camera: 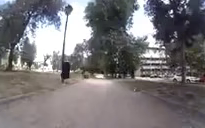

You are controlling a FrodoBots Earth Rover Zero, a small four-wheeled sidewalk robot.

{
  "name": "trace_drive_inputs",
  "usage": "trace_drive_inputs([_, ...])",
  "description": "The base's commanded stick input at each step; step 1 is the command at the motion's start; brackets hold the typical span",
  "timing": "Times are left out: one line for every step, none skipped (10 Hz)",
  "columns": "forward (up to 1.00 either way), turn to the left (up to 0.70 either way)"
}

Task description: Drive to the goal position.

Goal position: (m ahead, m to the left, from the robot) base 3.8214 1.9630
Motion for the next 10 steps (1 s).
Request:
trace_drive_inputs([1.00, 0.01])
trace_drive_inputs([1.00, 0.10])
trace_drive_inputs([1.00, 0.20])
trace_drive_inputs([1.00, 0.29])
trace_drive_inputs([1.00, 0.39])
trace_drive_inputs([1.00, 0.29])
trace_drive_inputs([1.00, 0.17])
trace_drive_inputs([1.00, 0.05])
trace_drive_inputs([1.00, 0.00])
trace_drive_inputs([1.00, 0.00])
